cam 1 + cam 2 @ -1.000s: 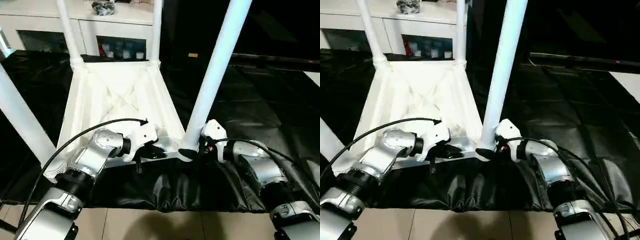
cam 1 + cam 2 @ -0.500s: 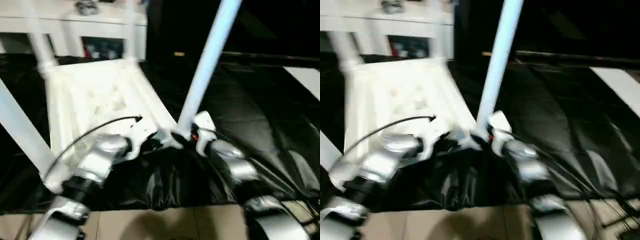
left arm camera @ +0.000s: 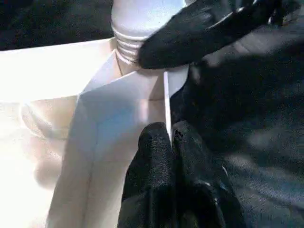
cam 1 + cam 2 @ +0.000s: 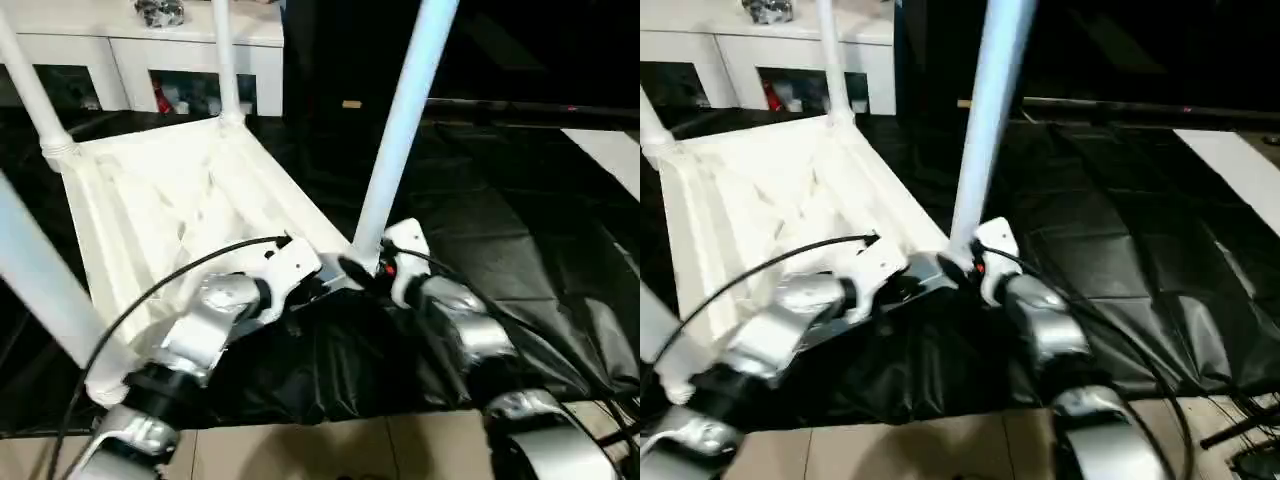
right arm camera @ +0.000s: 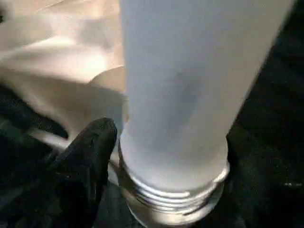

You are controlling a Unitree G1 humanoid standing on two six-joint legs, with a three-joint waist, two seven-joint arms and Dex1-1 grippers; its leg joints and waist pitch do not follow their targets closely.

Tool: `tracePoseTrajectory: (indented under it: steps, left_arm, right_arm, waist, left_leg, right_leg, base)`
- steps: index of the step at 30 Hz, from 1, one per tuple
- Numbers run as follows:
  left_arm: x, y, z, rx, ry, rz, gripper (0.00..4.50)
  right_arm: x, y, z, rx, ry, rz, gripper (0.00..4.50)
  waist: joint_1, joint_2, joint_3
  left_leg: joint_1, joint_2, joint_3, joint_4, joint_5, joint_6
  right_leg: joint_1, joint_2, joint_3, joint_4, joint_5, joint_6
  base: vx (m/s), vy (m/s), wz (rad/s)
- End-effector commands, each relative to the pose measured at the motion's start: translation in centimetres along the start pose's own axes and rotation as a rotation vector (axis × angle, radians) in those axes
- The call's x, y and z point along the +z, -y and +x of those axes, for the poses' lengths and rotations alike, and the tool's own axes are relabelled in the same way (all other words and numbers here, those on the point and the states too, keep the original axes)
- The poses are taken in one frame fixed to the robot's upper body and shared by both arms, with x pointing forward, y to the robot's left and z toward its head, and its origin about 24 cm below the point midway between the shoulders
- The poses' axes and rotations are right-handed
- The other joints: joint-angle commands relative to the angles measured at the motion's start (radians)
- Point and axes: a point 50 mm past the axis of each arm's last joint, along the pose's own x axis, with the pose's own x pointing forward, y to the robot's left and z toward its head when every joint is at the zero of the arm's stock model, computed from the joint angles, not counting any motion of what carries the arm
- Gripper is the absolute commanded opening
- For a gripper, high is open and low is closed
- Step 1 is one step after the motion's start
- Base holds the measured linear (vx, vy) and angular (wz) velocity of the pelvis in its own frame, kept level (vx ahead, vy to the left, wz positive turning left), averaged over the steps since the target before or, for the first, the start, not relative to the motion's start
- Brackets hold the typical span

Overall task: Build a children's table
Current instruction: Rotate leg to tighten

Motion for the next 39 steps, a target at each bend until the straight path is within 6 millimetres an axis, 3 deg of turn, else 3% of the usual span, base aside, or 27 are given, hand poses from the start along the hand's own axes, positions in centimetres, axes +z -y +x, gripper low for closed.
tracePoseTrajectory:
  steps: [1, 5, 7, 11, 13, 14, 18, 25, 33, 35, 37, 38, 39]
  left_arm:
    - [-0.3, 1.1, 0.6, -0.086, -0.002, 0.003, 0.00]
    - [-0.6, 0.9, -0.7, -0.181, 0.006, 0.039, 0.00]
    - [-0.7, 0.8, -1.0, -0.198, -0.003, 0.043, 0.00]
    - [-0.9, 0.7, -1.8, -0.257, -0.012, 0.058, 0.00]
    - [-1.0, 0.6, -2.0, -0.270, -0.016, 0.068, 0.00]
    - [-1.0, 0.5, -2.0, -0.273, -0.017, 0.071, 0.00]
    - [-1.0, 0.5, -2.4, -0.321, -0.017, 0.069, 0.00]
    - [-1.5, 0.4, -2.7, -0.335, -0.036, 0.060, 0.00]
    - [-1.7, 0.3, -2.6, -0.308, -0.037, 0.050, 0.00]
    - [-1.6, -0.3, -1.5, -0.174, -0.038, 0.024, 0.00]
    - [-1.2, -0.5, -0.6, -0.104, -0.038, -0.001, 0.00]
    - [-0.8, -0.5, 0.0, -0.081, -0.034, -0.008, 0.00]
    - [-0.2, -0.3, 0.8, -0.053, -0.021, -0.020, 0.00]
  right_arm:
    - [0.6, -1.2, 0.5, 0.119, 0.005, -0.041, 3.92]
    - [0.4, -0.3, -1.3, 0.213, -0.046, -0.092, 4.08]
    - [0.3, -0.2, -1.8, 0.249, -0.063, -0.115, 4.08]
    - [0.1, 0.0, -2.6, 0.334, -0.114, -0.148, 4.08]
    - [0.1, 0.0, -2.7, 0.354, -0.131, -0.163, 4.08]
    - [0.2, 0.0, -2.7, 0.361, -0.135, -0.167, 3.84]
    - [0.8, -0.1, -2.5, 0.389, -0.117, -0.169, 3.58]
    - [0.8, -0.3, -2.3, 0.431, -0.122, -0.167, 2.90]
    - [0.5, -0.8, -2.0, 0.434, -0.116, -0.146, 2.76]
    - [-0.2, -1.3, -0.8, 0.302, -0.078, -0.062, 2.75]
    - [-0.6, -1.5, 0.2, 0.189, -0.068, -0.015, 2.75]
    - [-0.6, -1.6, 0.9, 0.123, -0.056, 0.020, 2.75]
    - [-0.6, -1.8, 2.0, 0.044, -0.037, 0.074, 2.75]
  waist:
    - [0.012, 0.008, -0.061]
    - [0.029, 0.008, -0.069]
    - [0.038, 0.009, -0.068]
    - [0.047, 0.011, -0.066]
    - [0.049, 0.012, -0.063]
    - [0.049, 0.011, -0.063]
    - [0.049, 0.012, -0.063]
    - [0.053, 0.004, -0.068]
    - [0.055, 0.004, -0.066]
    - [0.051, 0.002, -0.064]
    - [0.049, 0.003, -0.059]
    - [0.047, 0.004, -0.059]
    - [0.040, 0.011, -0.055]
  left_leg:
    - [-0.001, 0.019, 0.004, -0.063, -0.263, 0.060]
    - [-0.005, 0.017, 0.007, -0.059, -0.192, 0.069]
    - [-0.003, 0.019, 0.009, -0.058, -0.165, 0.077]
    - [0.002, 0.021, 0.009, -0.059, -0.187, 0.072]
    - [0.006, 0.022, 0.008, -0.062, -0.219, 0.055]
    - [0.006, 0.021, 0.008, -0.062, -0.222, 0.052]
    - [0.005, 0.020, 0.006, -0.062, -0.236, 0.036]
    - [0.000, 0.020, 0.008, -0.058, -0.173, 0.053]
    - [0.001, 0.019, 0.007, -0.057, -0.185, 0.044]
    - [-0.001, 0.019, 0.008, -0.058, -0.182, 0.041]
    - [0.007, 0.016, 0.003, -0.061, -0.249, 0.009]
    - [0.008, 0.017, 0.002, -0.061, -0.257, 0.002]
    - [0.010, 0.016, 0.001, -0.062, -0.286, -0.012]
  right_leg:
    - [0.045, -0.067, 0.045, -0.070, -0.326, -0.182]
    - [0.055, -0.066, 0.046, -0.056, -0.231, -0.207]
    - [0.054, -0.066, 0.046, -0.049, -0.179, -0.227]
    - [0.052, -0.065, 0.046, -0.049, -0.188, -0.235]
    - [0.050, -0.065, 0.045, -0.055, -0.239, -0.225]
    - [0.051, -0.065, 0.046, -0.055, -0.247, -0.221]
    - [0.052, -0.066, 0.047, -0.058, -0.290, -0.201]
    - [0.057, -0.066, 0.046, -0.044, -0.205, -0.223]
    - [0.056, -0.066, 0.047, -0.049, -0.258, -0.202]
    - [0.055, -0.066, 0.047, -0.050, -0.258, -0.202]
    - [0.050, -0.068, 0.042, -0.066, -0.406, -0.160]
    - [0.047, -0.069, 0.044, -0.067, -0.427, -0.152]
    - [0.040, -0.069, 0.044, -0.074, -0.471, -0.141]
  base:
    - [0.000, 0.000, 0.00]
    - [0.000, 0.000, 0.00]
    - [0.000, 0.000, 0.00]
    - [0.000, 0.000, 0.00]
    - [0.000, 0.000, 0.00]
    - [0.000, 0.000, 0.00]
    - [0.000, 0.000, 0.00]
    - [0.000, 0.000, 0.00]
    - [0.000, 0.000, 0.00]
    - [0.000, 0.000, 0.00]
    - [0.000, 0.000, 0.00]
    - [0.000, 0.000, 0.00]
    - [0.000, 0.000, 0.00]
